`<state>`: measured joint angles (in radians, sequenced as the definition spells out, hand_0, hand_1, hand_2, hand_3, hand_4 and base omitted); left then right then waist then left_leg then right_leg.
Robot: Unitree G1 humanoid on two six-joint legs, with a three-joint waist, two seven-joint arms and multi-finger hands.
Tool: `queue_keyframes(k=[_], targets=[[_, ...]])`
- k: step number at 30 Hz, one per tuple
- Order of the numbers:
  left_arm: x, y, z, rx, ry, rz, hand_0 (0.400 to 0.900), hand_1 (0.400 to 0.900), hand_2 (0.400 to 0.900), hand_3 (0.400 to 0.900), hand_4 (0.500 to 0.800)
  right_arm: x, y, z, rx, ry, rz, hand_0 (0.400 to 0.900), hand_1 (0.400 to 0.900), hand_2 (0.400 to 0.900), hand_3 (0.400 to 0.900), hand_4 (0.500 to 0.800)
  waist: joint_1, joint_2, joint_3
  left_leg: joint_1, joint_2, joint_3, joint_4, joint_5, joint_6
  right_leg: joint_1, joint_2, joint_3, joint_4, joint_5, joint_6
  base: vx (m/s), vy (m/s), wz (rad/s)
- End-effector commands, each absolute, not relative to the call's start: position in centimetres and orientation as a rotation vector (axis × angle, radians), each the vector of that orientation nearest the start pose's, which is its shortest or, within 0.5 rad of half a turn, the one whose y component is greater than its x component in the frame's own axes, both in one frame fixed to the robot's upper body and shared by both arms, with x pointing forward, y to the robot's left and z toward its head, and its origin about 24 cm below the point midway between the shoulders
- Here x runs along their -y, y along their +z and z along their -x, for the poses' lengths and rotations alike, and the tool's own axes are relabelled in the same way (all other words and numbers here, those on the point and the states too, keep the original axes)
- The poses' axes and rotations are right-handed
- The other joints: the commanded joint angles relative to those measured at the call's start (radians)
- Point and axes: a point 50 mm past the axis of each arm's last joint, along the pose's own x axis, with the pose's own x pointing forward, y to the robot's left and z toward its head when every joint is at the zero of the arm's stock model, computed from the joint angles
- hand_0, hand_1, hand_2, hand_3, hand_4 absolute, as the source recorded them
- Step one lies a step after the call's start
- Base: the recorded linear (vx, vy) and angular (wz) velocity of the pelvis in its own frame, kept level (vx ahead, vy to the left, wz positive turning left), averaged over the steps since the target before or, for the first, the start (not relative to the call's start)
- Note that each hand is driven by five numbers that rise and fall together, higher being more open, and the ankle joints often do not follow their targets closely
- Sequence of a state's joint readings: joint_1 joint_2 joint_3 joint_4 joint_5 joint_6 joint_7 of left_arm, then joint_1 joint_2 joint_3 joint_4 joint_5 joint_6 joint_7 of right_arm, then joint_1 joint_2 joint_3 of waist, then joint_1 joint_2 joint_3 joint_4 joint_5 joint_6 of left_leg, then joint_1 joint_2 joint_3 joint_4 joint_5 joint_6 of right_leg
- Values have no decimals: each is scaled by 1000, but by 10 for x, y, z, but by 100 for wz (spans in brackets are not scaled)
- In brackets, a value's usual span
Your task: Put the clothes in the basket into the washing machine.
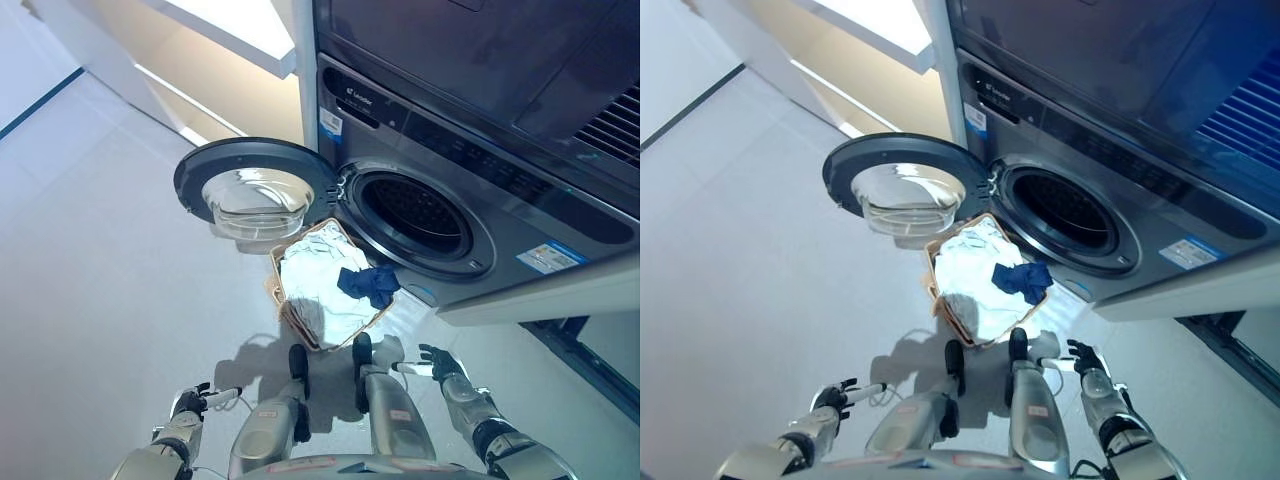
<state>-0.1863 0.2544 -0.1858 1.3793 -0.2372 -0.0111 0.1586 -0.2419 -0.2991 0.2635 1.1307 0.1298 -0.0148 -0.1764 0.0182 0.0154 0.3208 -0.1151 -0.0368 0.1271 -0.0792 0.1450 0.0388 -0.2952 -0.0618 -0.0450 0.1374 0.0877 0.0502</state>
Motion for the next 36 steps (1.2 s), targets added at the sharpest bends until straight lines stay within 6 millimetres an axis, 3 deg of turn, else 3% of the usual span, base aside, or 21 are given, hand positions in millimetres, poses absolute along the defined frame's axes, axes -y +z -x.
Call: queue_keyframes(k=[1,6,10,13,14,16,20,23,27,36], targets=[[-259,-146,-127,-1141,358,-260,900,900,900,900,800,264,-73,-240,-653,-177,599,900,900,900,900,800,1,-7,61,-206,7,-6,277,-142,-35,-84,16,30,155,-111,12,-15,-191,30],[-259,-142,-137,-1102,366,-250,900,900,900,900,800,277,-24,-289,-493,-171,766,900,900,900,900,800,11,12,85,-295,11,-26,310,-126,-44,-177,15,6,233,-137,2,-32,-136,18],[-256,-132,-165,-1000,368,-226,900,900,900,900,800,276,29,-332,-323,-135,995,900,900,900,900,800,18,24,119,-381,11,-34,355,-122,-48,-267,9,3,302,-155,-2,-42,-60,10],[-247,-126,-183,-937,347,-200,900,900,900,900,800,270,46,-346,-274,-105,1090,900,900,900,900,800,25,27,138,-431,11,-40,381,-121,-48,-315,4,-1,336,-163,-3,-16,-22,12],[-247,-126,-183,-937,348,-200,900,900,900,900,800,270,46,-346,-274,-105,1090,900,900,900,900,800,25,27,137,-433,11,-40,383,-121,-48,-317,4,-1,337,-164,-3,-21,-3,17],[-242,-118,-199,-880,334,-185,900,900,900,900,800,267,68,-359,-204,-108,1157,900,900,900,900,800,26,26,161,-487,9,-45,413,-121,-49,-367,-5,-5,375,-170,-8,-23,18,17],[-233,-109,-218,-819,317,-172,900,900,900,900,800,256,91,-373,-126,-125,1151,900,900,900,900,800,31,20,189,-558,6,-48,455,-126,-51,-434,-10,-1,424,-177,-11,-17,26,10],[-229,-107,-223,-806,305,-175,900,900,900,900,800,252,100,-379,-107,-138,1157,900,900,900,900,800,36,16,195,-596,5,-52,482,-130,-51,-465,-14,-3,445,-180,-12,-10,11,7],[-224,-99,-237,-766,308,-177,900,900,900,900,800,252,129,-392,-40,-219,1252,900,900,900,900,800,47,13,199,-707,2,-54,556,-148,-50,-571,-21,2,518,-196,-18,-23,12,10],[-212,-87,-255,-695,295,-141,900,900,900,900,800,250,160,-401,55,-291,1367,900,900,900,900,800,66,36,199,-946,-6,-60,788,-216,-42,-800,-48,12,739,-265,-37,-38,7,10]])
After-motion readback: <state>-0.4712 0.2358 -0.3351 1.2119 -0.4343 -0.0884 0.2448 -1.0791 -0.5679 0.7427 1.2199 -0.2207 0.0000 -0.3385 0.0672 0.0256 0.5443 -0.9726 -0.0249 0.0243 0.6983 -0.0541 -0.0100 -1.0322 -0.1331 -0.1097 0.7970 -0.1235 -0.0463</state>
